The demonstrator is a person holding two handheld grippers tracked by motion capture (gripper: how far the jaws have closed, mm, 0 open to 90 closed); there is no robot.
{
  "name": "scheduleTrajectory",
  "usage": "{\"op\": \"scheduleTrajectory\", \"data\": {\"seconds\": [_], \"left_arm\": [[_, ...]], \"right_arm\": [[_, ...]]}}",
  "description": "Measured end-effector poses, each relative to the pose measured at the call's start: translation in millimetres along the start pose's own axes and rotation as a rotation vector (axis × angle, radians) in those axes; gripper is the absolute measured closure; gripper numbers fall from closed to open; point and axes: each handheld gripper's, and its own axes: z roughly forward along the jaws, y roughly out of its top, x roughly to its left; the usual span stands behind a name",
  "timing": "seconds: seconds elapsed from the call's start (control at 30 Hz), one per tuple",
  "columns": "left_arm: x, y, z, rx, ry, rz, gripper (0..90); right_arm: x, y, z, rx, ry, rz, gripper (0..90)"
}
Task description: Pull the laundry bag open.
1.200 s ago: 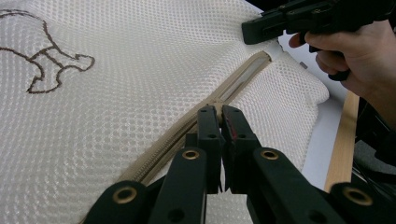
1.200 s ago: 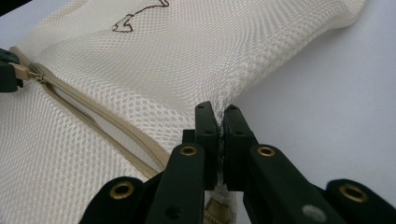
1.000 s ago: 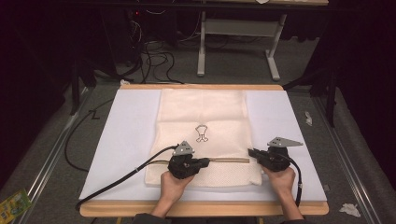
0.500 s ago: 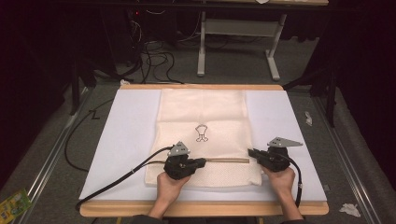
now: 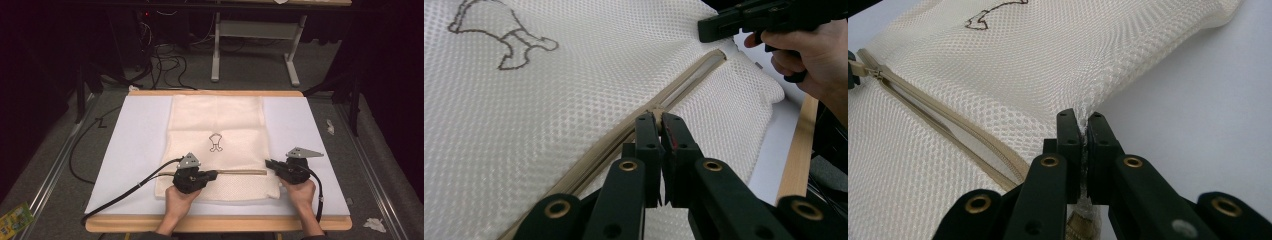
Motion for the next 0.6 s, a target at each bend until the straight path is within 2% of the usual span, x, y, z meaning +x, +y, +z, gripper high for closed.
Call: {"op": "scheduleTrajectory", "data": {"seconds": [0.13, 0.2, 0.6], "left_arm": [[2.2, -2.9, -3.6, -0.002, 0.0, -0.015, 87.0], [2.4, -3.5, -4.9, -0.003, 0.008, -0.009, 87.0], [9.2, -8.7, -16.9, -0.021, 0.017, -0.03, 87.0]], "right_arm": [[0.0, -0.6, 0.6, 0.003, -0.001, 0.002, 88.1], [0.3, -0.7, 0.6, 0.001, 0.004, 0.003, 88.0], [0.4, -1.6, 0.6, -0.004, -0.002, -0.003, 88.0]]}}
